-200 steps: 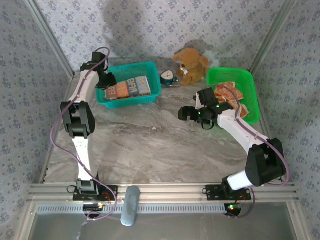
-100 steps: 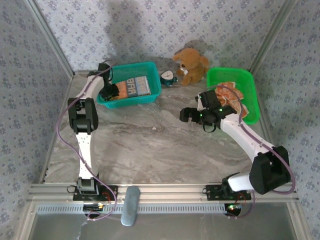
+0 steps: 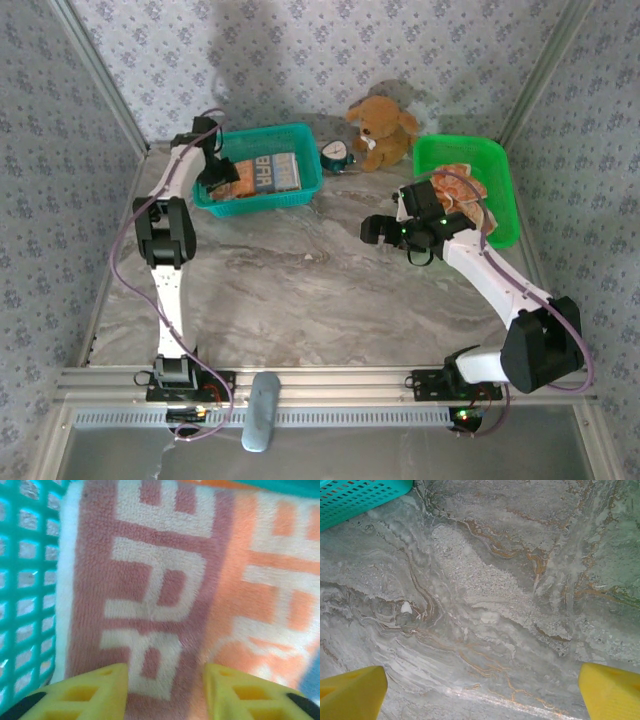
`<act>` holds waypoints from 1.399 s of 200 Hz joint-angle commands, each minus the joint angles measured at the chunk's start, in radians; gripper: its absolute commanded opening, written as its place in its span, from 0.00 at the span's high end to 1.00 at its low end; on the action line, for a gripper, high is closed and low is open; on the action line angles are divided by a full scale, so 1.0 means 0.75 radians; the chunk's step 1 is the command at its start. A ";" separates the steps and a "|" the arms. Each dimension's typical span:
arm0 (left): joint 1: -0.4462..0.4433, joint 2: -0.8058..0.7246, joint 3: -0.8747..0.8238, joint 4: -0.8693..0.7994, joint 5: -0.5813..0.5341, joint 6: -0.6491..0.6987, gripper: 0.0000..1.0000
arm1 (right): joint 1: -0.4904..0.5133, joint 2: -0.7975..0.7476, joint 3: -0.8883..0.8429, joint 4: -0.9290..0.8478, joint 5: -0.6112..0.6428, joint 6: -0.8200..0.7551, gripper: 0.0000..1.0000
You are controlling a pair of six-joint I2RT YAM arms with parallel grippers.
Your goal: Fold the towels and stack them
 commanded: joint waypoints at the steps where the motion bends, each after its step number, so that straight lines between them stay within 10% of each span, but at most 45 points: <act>1: -0.013 -0.261 -0.064 -0.001 0.055 -0.002 0.40 | -0.044 -0.013 0.021 -0.004 0.025 0.014 0.00; 60: -0.066 -0.735 -0.469 0.093 0.110 -0.067 0.04 | -0.282 0.087 0.126 0.037 0.112 0.013 0.00; 179: -0.240 -1.519 -1.219 0.213 0.099 -0.350 0.00 | -0.636 0.745 0.603 -0.018 0.233 -0.016 0.11; 211: -0.240 -1.598 -1.249 0.151 0.077 -0.356 0.01 | -0.639 0.850 0.631 0.019 0.171 -0.045 0.31; 249: -0.242 -1.652 -1.266 0.116 0.063 -0.361 0.01 | -0.649 0.799 0.627 0.005 0.237 -0.063 0.99; 280: -0.242 -1.661 -1.282 0.130 0.069 -0.357 0.00 | -0.646 0.591 0.602 0.001 0.355 -0.070 1.00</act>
